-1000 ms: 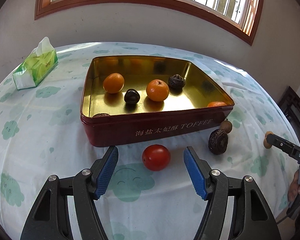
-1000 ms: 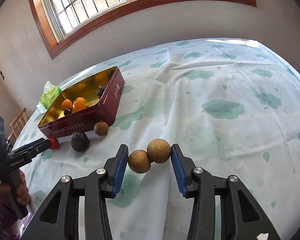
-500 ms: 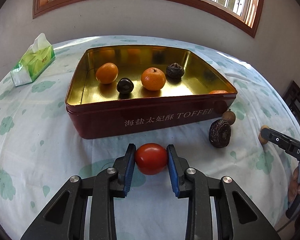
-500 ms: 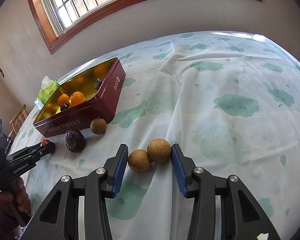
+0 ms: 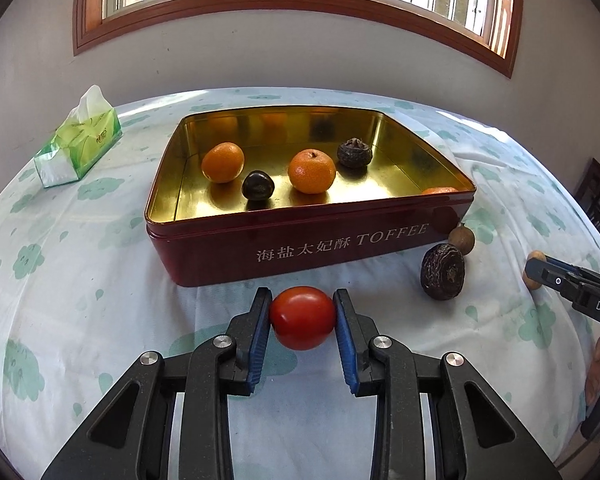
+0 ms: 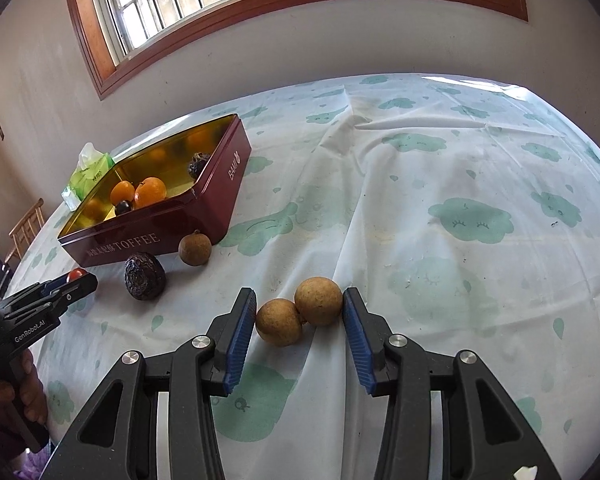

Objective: Organize fruits
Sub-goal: 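Lift the tomato and the two tan fruits off the table with both grippers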

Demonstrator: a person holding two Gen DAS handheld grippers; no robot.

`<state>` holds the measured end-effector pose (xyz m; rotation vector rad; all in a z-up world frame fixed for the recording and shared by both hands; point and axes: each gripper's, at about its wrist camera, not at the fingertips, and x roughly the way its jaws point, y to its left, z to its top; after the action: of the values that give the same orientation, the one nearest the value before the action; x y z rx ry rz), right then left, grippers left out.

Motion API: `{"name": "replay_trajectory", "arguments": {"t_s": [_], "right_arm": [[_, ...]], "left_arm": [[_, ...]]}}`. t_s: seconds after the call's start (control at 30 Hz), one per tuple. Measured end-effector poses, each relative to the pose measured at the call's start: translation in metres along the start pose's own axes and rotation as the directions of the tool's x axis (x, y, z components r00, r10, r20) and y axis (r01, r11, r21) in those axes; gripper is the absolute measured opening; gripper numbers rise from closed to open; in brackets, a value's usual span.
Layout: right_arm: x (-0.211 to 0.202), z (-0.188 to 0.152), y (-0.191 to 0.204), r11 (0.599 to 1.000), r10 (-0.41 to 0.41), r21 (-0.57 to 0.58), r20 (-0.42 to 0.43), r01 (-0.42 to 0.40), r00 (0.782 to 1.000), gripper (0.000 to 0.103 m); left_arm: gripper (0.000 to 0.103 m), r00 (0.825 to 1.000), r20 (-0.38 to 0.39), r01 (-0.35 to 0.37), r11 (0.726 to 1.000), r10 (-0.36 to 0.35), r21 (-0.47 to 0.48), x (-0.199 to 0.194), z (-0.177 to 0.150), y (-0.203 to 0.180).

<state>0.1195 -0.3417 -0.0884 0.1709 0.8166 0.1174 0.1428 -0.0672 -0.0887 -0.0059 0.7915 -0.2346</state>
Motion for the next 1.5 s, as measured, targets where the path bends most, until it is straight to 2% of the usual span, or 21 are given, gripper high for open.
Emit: {"name": "replay_trajectory", "arguments": {"t_s": [1.03,1.27,1.5], "right_arm": [[0.0,-0.001,0.002,1.0,-0.008,-0.004,-0.008,0.008,1.0,0.043],[-0.019,-0.017,0.01,0.998,0.047,0.047,0.014,-0.048,0.999,0.043],[-0.035,-0.024,0.031,0.994,0.102,0.026,0.02,-0.102,0.995,0.043]], "left_arm": [[0.032,1.0,0.02,-0.011,1.0,0.011,0.002,-0.004,-0.002,0.0],[0.032,1.0,0.021,-0.003,1.0,0.003,0.011,-0.004,0.001,0.0],[0.032,0.999,0.035,-0.008,1.0,0.008,0.021,-0.006,-0.001,-0.001]]}}
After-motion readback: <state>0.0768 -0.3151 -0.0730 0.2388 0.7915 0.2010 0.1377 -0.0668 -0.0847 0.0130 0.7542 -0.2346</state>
